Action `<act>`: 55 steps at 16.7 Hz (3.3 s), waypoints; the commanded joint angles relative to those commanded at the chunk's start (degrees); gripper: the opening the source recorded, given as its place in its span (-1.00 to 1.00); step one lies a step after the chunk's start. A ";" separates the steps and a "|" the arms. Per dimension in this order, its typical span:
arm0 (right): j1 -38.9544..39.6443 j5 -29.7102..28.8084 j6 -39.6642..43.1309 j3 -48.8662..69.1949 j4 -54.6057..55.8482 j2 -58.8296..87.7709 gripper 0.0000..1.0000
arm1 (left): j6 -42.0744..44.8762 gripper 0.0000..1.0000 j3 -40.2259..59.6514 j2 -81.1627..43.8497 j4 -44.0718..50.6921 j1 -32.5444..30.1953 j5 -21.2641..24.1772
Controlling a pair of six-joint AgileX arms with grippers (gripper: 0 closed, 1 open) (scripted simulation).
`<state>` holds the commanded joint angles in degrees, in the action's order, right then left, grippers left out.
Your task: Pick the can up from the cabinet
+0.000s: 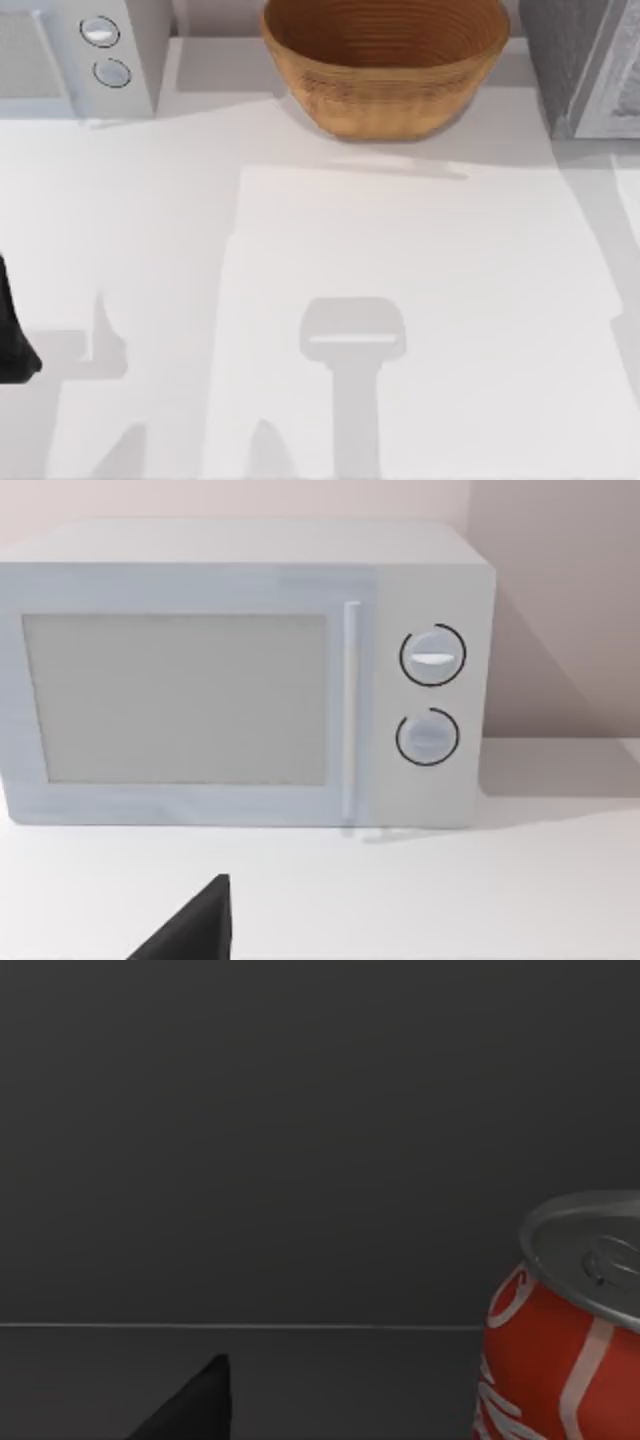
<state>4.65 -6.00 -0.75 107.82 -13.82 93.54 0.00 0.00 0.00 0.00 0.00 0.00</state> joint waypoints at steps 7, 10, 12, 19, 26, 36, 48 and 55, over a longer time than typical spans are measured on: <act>0.00 0.00 0.00 0.00 0.00 0.00 0.25 | 0.00 1.00 0.00 0.00 0.00 0.00 0.00; 0.00 0.00 0.00 0.00 0.00 0.00 -0.21 | 0.00 1.00 0.00 0.00 0.00 0.00 0.00; 0.00 0.00 0.00 0.00 0.00 0.00 -0.51 | 0.00 1.00 0.00 0.00 0.00 0.00 0.00; 0.00 0.00 0.00 0.00 0.00 0.00 -1.00 | 0.00 1.00 0.00 0.00 0.00 0.00 0.00; 0.34 -0.28 -0.07 -0.17 -0.93 -0.97 -1.00 | 0.00 1.00 0.00 0.00 0.00 0.00 0.00; 6.27 -5.80 0.03 -1.93 -22.61 -24.55 -1.00 | 0.00 1.00 0.00 0.00 0.00 0.00 0.00; 4.90 -4.68 0.10 -14.40 -19.66 -31.97 -1.00 | 0.00 1.00 0.00 0.00 0.00 0.00 0.00; 1.65 -0.93 0.29 -48.69 -8.06 -53.28 -1.00 | 0.00 1.00 0.00 0.00 0.00 0.00 0.00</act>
<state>6.30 -6.93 -0.46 59.12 -21.88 40.26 0.00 0.00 0.00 0.00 0.00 0.00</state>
